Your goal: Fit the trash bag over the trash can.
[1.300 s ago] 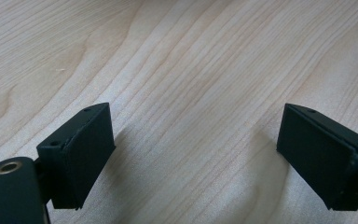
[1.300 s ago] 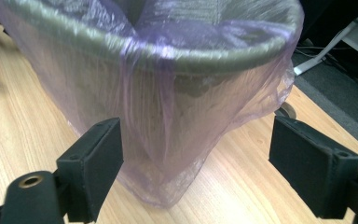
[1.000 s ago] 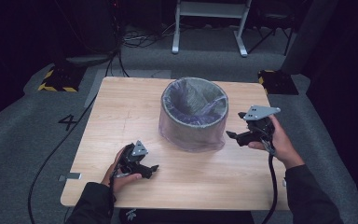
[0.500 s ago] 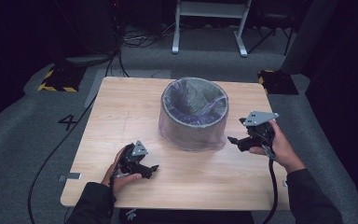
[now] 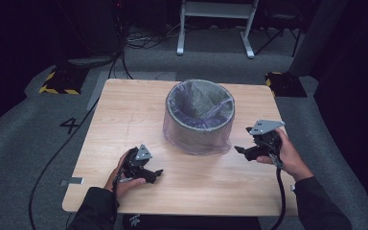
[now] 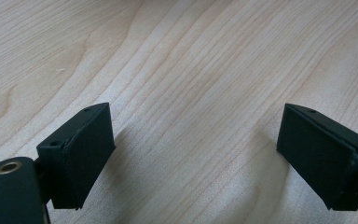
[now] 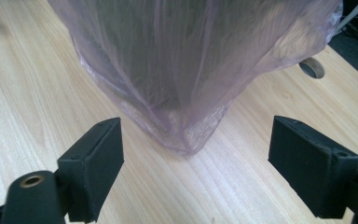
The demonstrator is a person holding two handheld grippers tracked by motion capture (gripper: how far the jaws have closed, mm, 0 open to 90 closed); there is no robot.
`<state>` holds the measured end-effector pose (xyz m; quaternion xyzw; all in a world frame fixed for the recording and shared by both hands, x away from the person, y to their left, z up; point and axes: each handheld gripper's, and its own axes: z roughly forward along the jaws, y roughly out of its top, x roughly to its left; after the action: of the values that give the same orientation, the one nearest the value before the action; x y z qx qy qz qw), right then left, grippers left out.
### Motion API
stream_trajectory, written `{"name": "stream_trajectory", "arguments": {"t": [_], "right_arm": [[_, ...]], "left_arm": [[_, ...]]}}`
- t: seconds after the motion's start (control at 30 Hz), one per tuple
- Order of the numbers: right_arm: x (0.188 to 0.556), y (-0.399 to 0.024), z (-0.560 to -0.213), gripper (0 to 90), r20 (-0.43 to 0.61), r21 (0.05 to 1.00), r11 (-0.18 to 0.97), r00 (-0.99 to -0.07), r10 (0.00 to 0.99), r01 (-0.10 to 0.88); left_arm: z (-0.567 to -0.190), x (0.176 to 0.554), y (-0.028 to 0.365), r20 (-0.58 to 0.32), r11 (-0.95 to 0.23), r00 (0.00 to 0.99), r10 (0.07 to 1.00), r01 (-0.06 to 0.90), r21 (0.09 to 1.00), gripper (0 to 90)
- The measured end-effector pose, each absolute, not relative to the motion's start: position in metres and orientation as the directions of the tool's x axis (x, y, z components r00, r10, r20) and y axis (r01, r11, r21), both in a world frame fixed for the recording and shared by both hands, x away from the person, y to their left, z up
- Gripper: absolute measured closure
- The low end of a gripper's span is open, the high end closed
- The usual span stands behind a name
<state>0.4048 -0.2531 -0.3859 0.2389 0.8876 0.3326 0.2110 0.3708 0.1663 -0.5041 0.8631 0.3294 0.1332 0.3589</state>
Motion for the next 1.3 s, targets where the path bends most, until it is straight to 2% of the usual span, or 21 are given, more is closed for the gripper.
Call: {"name": "stream_trajectory", "arguments": {"t": [1.3], "right_arm": [[0.382,-0.271,-0.442,17.5,-0.18,0.612,0.712,-0.816,0.55,0.345]], "left_arm": [[-0.504,0.371,0.166,-0.006,-0.526,0.748,0.664,0.473,0.707,10.5]]}}
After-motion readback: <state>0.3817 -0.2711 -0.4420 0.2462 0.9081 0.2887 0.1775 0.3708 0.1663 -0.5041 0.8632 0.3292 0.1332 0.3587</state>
